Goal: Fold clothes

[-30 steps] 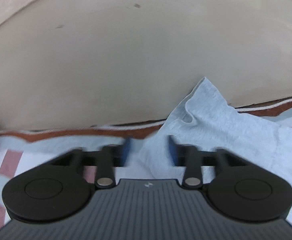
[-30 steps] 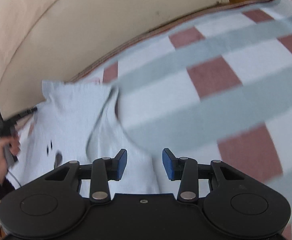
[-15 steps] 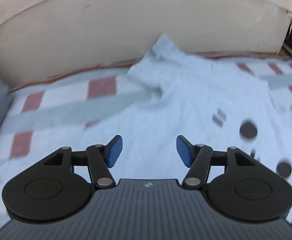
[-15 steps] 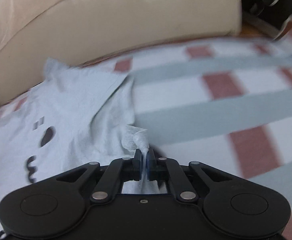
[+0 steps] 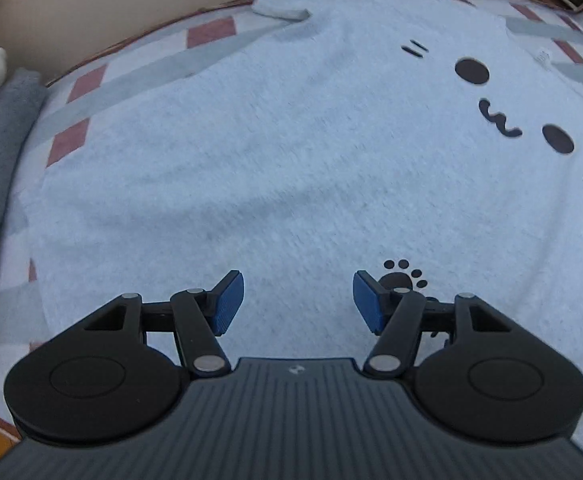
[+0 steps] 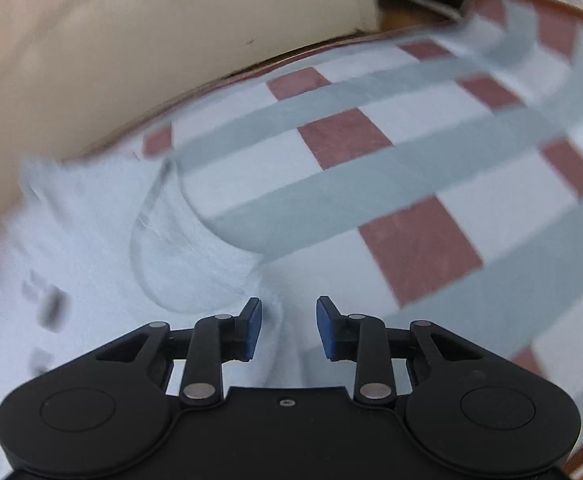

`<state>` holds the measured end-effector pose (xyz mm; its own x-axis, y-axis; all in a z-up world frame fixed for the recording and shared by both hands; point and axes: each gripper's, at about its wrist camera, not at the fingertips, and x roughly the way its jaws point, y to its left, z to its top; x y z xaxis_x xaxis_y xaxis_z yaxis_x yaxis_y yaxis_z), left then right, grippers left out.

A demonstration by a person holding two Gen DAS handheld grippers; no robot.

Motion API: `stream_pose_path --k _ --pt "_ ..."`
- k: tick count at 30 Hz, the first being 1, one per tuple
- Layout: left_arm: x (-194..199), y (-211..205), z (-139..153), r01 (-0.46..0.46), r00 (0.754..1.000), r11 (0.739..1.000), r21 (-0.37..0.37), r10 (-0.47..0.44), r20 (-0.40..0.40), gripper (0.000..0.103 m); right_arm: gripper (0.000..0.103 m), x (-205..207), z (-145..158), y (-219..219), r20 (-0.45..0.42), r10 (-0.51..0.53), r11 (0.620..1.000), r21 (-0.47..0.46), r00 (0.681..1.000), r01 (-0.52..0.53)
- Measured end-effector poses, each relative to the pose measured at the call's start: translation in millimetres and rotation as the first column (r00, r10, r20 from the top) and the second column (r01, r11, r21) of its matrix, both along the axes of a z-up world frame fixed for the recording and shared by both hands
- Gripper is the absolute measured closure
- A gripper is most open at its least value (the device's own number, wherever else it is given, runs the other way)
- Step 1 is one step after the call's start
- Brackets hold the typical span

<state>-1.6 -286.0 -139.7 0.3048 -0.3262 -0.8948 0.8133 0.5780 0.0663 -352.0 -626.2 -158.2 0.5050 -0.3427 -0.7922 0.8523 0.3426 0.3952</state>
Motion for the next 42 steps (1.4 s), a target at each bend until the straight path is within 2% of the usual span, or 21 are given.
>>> stream_pose_path --k 2,5,9,11,15,19,21,22,23,26,30,33,35,37,39,40,42 --pt "0 5 7 -0.004 1.0 0.999 -0.041 0.004 -0.009 0.041 0.062 -21 11 11 0.108 0.031 0.996 0.081 0.994 -0.04" --pt "-3 14 15 -0.001 1.0 0.996 -0.092 0.0 -0.016 0.04 0.056 -51 25 42 0.137 0.117 0.979 0.153 0.984 -0.138" --pt "-6 13 18 0.015 1.0 0.994 -0.109 -0.015 -0.007 0.04 0.053 -95 42 90 0.03 0.204 0.966 0.156 0.978 -0.206" --pt "-5 10 19 0.013 1.0 0.994 -0.113 -0.015 -0.015 0.04 0.051 -117 45 109 -0.01 0.197 0.968 0.159 0.98 -0.193" --pt "-2 9 21 -0.016 1.0 0.994 -0.106 0.014 -0.021 0.04 0.048 -153 38 130 0.029 0.131 0.967 0.216 0.991 -0.134" --pt "13 19 19 -0.119 0.992 0.988 -0.098 0.115 -0.049 0.04 0.048 -164 18 144 0.046 0.094 0.955 0.279 0.995 -0.103" --pt "22 28 20 -0.172 0.984 0.979 -0.107 0.165 -0.072 0.04 0.052 -159 13 149 0.075 0.108 0.953 0.277 0.991 -0.124" --pt "26 33 21 -0.194 0.979 0.975 -0.113 0.185 -0.086 0.04 0.09 -153 16 149 0.094 0.125 0.956 0.254 0.988 -0.146" --pt "30 38 23 -0.216 0.974 0.969 -0.118 0.205 -0.1 0.04 0.096 -148 18 150 0.114 0.143 0.959 0.23 0.983 -0.166" --pt "39 60 24 -0.275 0.956 0.949 -0.155 0.254 -0.147 0.04 0.096 -131 26 151 0.168 0.199 0.961 0.157 0.965 -0.226" --pt "43 100 20 -0.364 0.924 0.908 -0.21 0.322 -0.208 0.038 0.096 -101 62 131 0.315 0.2 0.969 0.074 0.928 -0.234" --pt "48 114 16 -0.401 0.898 0.89 -0.216 0.337 -0.282 0.038 0.096 -68 88 117 0.351 0.232 0.969 0.001 0.907 -0.249" --pt "47 114 17 -0.393 0.904 0.893 -0.218 0.332 -0.271 0.038 0.096 -44 101 109 0.328 0.261 0.965 -0.048 0.908 -0.26" --pt "46 109 15 -0.381 0.912 0.905 -0.188 0.334 -0.238 0.038 0.096 -22 109 104 0.3 0.29 0.957 -0.084 0.909 -0.278" --pt "45 104 10 -0.383 0.913 0.917 -0.111 0.357 -0.197 0.038 0.096 -6 113 99 0.273 0.317 0.948 -0.09 0.908 -0.304" --pt "46 105 6 -0.404 0.902 0.912 -0.062 0.386 -0.194 0.038 0.096 0 113 99 0.249 0.327 0.945 -0.081 0.912 -0.317" --pt "51 115 -2 -0.466 0.858 0.885 0.022 0.458 -0.233 0.038 0.096 4 109 104 0.193 0.341 0.94 -0.067 0.92 -0.334"
